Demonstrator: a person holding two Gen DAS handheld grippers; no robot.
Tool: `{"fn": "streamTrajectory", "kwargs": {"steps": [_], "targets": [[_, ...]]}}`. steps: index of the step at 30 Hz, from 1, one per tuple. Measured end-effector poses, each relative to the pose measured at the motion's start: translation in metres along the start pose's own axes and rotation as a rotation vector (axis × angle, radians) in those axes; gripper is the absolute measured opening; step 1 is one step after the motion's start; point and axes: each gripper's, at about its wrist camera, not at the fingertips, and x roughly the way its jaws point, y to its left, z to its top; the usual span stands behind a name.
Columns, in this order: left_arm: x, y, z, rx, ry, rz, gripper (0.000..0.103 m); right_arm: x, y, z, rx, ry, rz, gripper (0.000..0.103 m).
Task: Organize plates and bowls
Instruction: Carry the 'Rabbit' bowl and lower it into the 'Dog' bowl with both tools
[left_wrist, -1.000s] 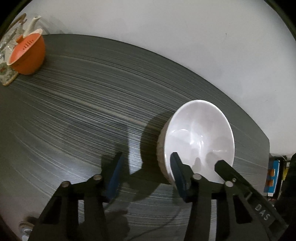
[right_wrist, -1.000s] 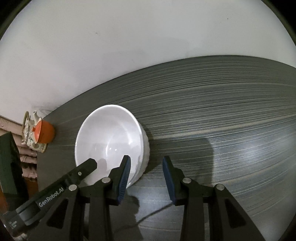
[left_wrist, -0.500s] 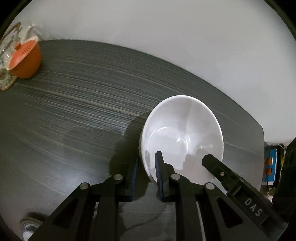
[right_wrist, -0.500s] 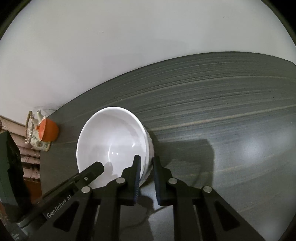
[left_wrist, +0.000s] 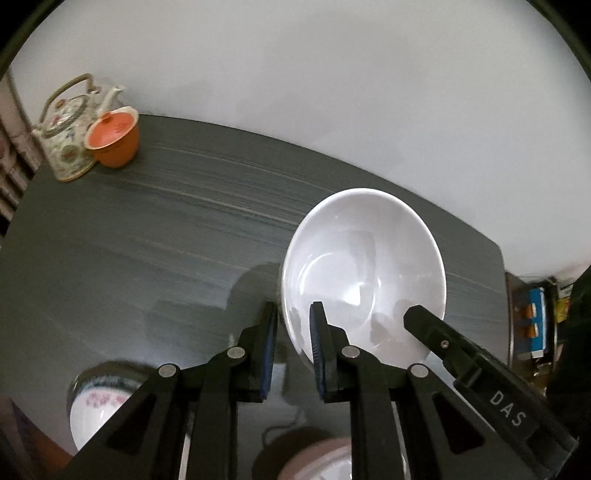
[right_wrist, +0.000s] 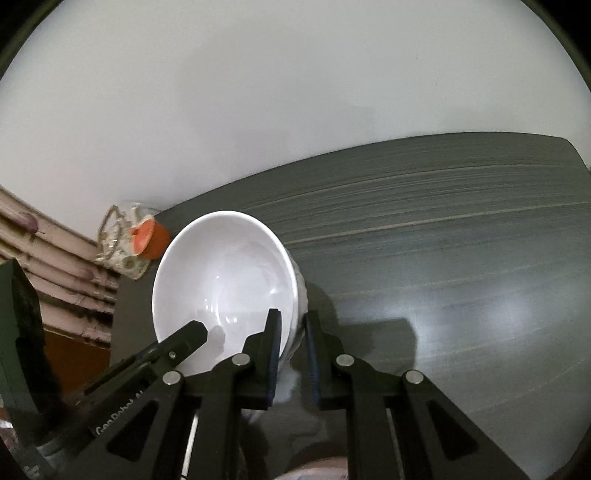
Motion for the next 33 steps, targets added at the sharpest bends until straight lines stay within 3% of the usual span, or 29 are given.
{"fn": "streamTrajectory", "kwargs": {"steps": [13, 23, 33], "targets": [[-0.079, 0.023, -0.068, 0.022, -0.025, -0.018, 0.015, -0.069, 0.006, -0.066, -0.014, -0.042, 0.019, 0.014], [-0.086, 0.016, -0.121, 0.034, 0.036, -0.058, 0.015, -0.08, -0.014, -0.115, 0.015, -0.003, -0.013, 0.014], [-0.049, 0.018, -0.169, 0.038, 0.166, -0.066, 0.015, -0.068, -0.039, -0.154, 0.039, 0.063, -0.083, 0.014]]}}
